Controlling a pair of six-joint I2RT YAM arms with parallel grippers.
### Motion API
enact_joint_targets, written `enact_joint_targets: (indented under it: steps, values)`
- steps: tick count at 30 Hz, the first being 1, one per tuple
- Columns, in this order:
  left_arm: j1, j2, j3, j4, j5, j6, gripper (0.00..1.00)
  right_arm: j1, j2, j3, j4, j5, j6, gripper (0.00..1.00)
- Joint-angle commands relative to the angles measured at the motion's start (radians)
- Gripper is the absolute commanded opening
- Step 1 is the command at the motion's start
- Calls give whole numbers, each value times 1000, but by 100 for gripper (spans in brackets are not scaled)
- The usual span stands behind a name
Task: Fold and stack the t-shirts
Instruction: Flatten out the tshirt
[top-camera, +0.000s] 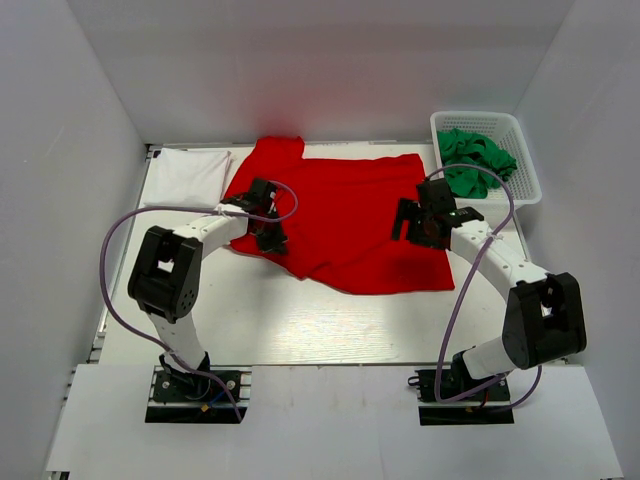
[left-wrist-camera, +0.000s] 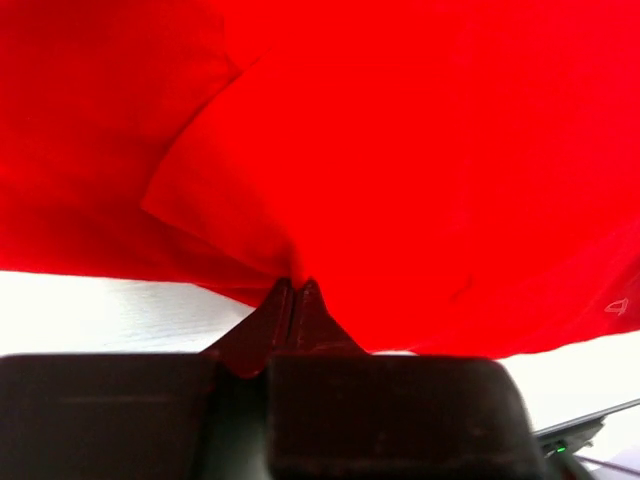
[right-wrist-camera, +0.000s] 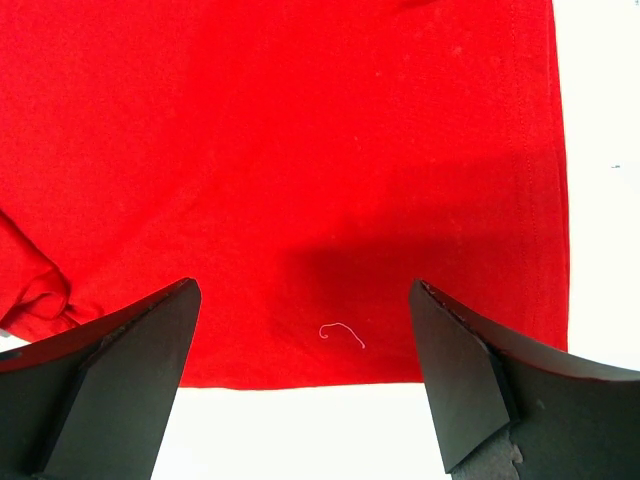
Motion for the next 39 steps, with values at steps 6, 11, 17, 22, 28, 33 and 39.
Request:
enact_joint_targets:
  steps: [6,11,17,22,28,33,39]
  values:
    - [-4,-30,97,-116,4,2,0,-3,-25,-21,-7,14,-3,90]
    - [-4,-149,63,-328,-8,2,0,-2,-42,-36,-14,11,-3,90]
    - [-13,-303,-157,-555,41,-97,0,-3,-54,-58,-18,1,-12,90]
    - [-13,-449,-257,-658,84,-186,0,-3,-63,-88,-5,-15,-18,90]
    - [-13,-467,-326,-725,124,-182,65,-5,-54,-95,4,-21,-29,90]
    - [-22,-489,-294,-797,200,-143,65,-5,-55,-81,7,-22,-37,90]
    - [-22,-348,-61,-686,12,-47,100,-2,-60,-84,38,-4,-32,90]
